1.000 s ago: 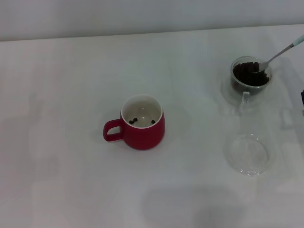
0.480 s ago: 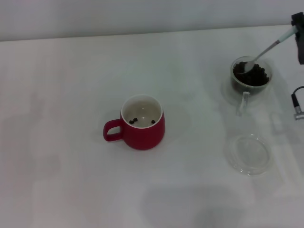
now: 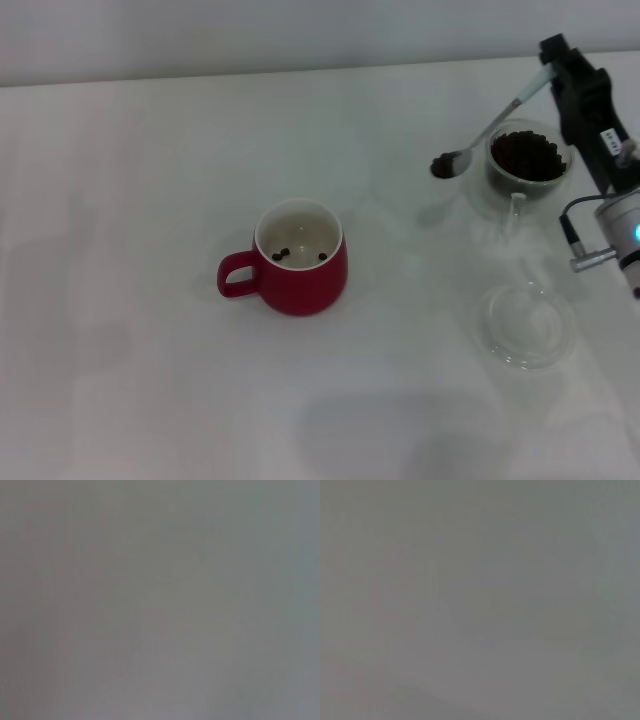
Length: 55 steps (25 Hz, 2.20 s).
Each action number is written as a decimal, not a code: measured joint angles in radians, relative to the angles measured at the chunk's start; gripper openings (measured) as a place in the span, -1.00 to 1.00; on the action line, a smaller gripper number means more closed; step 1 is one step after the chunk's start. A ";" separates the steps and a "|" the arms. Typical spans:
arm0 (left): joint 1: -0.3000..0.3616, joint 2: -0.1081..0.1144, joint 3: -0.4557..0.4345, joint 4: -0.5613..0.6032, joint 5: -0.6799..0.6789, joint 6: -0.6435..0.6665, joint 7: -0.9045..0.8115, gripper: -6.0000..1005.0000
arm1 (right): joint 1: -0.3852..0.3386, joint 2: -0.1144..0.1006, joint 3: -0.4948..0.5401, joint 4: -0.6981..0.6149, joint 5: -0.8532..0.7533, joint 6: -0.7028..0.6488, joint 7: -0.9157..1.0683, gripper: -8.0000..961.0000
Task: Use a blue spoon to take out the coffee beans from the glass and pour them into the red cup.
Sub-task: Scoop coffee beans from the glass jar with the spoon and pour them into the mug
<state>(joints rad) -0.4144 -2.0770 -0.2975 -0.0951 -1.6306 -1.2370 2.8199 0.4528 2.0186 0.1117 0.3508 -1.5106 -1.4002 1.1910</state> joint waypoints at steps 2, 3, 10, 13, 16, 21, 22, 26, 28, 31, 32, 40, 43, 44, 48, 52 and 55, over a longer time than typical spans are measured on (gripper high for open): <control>-0.002 0.000 0.000 0.000 0.000 0.001 0.001 0.74 | 0.001 0.001 0.000 0.011 -0.020 -0.005 -0.002 -0.64; -0.003 0.000 0.000 0.000 0.001 0.001 0.001 0.74 | 0.001 0.001 0.000 0.016 -0.030 -0.009 -0.003 -0.64; -0.005 0.000 0.000 0.000 0.003 0.002 0.001 0.74 | 0.009 0.004 0.000 0.042 -0.067 -0.021 -0.020 -0.63; -0.005 -0.001 0.000 0.000 0.004 0.002 0.001 0.74 | 0.014 0.006 0.002 0.069 -0.068 -0.016 -0.067 -0.63; -0.005 -0.002 0.000 0.000 0.004 0.002 0.001 0.74 | 0.020 0.006 0.000 0.081 -0.069 -0.014 -0.086 -0.63; -0.001 -0.002 0.000 0.000 0.004 0.002 0.001 0.74 | 0.028 0.008 -0.003 0.111 -0.082 -0.005 -0.141 -0.63; -0.001 -0.002 0.000 0.000 0.004 0.002 0.001 0.74 | 0.029 0.008 0.000 0.115 -0.095 -0.001 -0.147 -0.63; 0.000 -0.002 0.000 0.000 0.003 0.001 0.001 0.74 | 0.035 0.009 0.006 0.138 -0.122 0.011 -0.181 -0.63; 0.000 -0.002 0.000 0.000 0.003 0.001 0.001 0.74 | 0.040 0.009 0.006 0.151 -0.124 0.021 -0.207 -0.63; 0.000 -0.002 0.000 0.000 0.004 0.001 0.001 0.74 | 0.050 0.009 0.009 0.163 -0.134 0.040 -0.235 -0.63; 0.000 -0.002 0.000 0.000 0.004 0.001 0.001 0.74 | 0.053 0.009 0.013 0.169 -0.135 0.046 -0.252 -0.63; 0.003 -0.002 0.000 0.000 0.005 0.002 0.001 0.74 | 0.080 0.009 0.022 0.199 -0.139 0.076 -0.350 -0.63; 0.003 -0.002 0.000 0.000 0.004 0.002 0.001 0.74 | 0.096 0.009 0.023 0.203 -0.150 0.103 -0.377 -0.63; 0.003 -0.002 0.000 0.000 0.004 0.002 0.001 0.74 | 0.102 0.009 0.023 0.203 -0.155 0.112 -0.387 -0.63; 0.002 -0.002 0.000 0.000 0.003 0.002 0.001 0.74 | 0.115 0.009 0.026 0.207 -0.168 0.123 -0.444 -0.63; 0.000 -0.002 0.000 0.000 0.006 0.002 0.001 0.74 | 0.120 0.009 0.040 0.207 -0.185 0.130 -0.501 -0.63; -0.002 -0.002 0.000 -0.002 0.007 0.002 0.001 0.74 | 0.128 0.009 0.045 0.202 -0.199 0.147 -0.531 -0.63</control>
<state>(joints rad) -0.4163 -2.0795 -0.2975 -0.0970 -1.6235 -1.2348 2.8210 0.5807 2.0279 0.1567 0.5532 -1.7091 -1.2534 0.6596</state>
